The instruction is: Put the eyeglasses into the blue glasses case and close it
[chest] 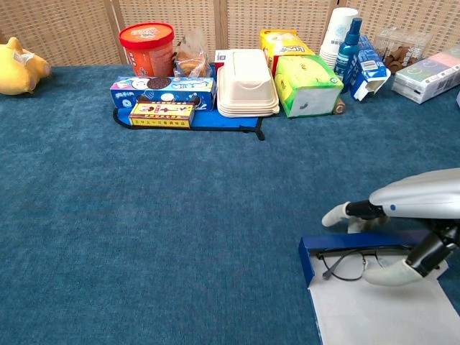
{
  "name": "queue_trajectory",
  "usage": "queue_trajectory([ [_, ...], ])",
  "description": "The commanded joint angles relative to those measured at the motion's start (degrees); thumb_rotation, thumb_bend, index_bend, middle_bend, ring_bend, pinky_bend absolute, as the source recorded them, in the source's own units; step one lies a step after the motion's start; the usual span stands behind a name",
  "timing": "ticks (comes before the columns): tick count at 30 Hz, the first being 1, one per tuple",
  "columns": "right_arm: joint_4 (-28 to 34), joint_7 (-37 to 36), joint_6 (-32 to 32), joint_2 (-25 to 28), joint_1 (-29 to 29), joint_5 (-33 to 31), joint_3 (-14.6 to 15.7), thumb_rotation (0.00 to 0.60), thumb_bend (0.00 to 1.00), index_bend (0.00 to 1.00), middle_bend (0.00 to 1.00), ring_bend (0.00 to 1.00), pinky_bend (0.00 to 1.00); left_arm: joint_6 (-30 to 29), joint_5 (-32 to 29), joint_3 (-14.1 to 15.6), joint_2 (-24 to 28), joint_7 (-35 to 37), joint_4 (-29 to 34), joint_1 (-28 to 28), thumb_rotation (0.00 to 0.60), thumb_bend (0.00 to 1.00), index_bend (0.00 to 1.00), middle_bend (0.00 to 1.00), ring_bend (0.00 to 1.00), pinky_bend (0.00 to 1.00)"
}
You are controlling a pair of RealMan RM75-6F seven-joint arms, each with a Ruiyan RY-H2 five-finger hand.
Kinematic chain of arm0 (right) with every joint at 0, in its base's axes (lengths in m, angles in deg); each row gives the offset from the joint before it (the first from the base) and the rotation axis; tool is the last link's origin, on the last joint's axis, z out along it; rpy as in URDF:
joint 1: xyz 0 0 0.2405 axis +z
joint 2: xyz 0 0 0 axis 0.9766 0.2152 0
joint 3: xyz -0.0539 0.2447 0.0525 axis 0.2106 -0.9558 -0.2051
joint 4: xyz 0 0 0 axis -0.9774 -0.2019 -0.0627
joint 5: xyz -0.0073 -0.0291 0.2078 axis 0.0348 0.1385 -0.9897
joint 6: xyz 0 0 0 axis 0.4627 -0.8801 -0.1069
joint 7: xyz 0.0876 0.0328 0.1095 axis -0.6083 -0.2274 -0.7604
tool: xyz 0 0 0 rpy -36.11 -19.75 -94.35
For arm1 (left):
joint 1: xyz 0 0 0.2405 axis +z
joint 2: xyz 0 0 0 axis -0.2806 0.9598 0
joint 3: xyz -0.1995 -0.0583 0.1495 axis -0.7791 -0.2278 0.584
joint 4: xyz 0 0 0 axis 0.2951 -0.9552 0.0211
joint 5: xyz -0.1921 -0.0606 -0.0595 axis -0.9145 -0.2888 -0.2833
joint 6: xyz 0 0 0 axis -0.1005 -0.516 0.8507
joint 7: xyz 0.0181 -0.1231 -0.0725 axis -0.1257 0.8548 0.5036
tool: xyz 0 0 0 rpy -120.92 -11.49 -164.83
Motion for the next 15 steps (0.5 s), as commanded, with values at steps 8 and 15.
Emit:
queue_trajectory([
  [8, 1.23, -0.30, 1.49, 1.67, -0.95, -0.53, 1.61, 0.261, 0.34, 0.06, 0.23, 0.19, 0.20, 0.02, 0.28, -0.12, 0.05, -0.25, 0.28, -0.17, 0.600, 0.13, 0.18, 0.17, 0.08, 0.00],
  [15, 2.23, -0.85, 2.10, 2.36, -2.32, 1.53, 2.48, 0.262, 0.34, 0.06, 0.23, 0.19, 0.20, 0.11, 0.53, -0.07, -0.04, -0.66, 0.63, -0.25, 0.600, 0.13, 0.18, 0.17, 0.07, 0.00],
])
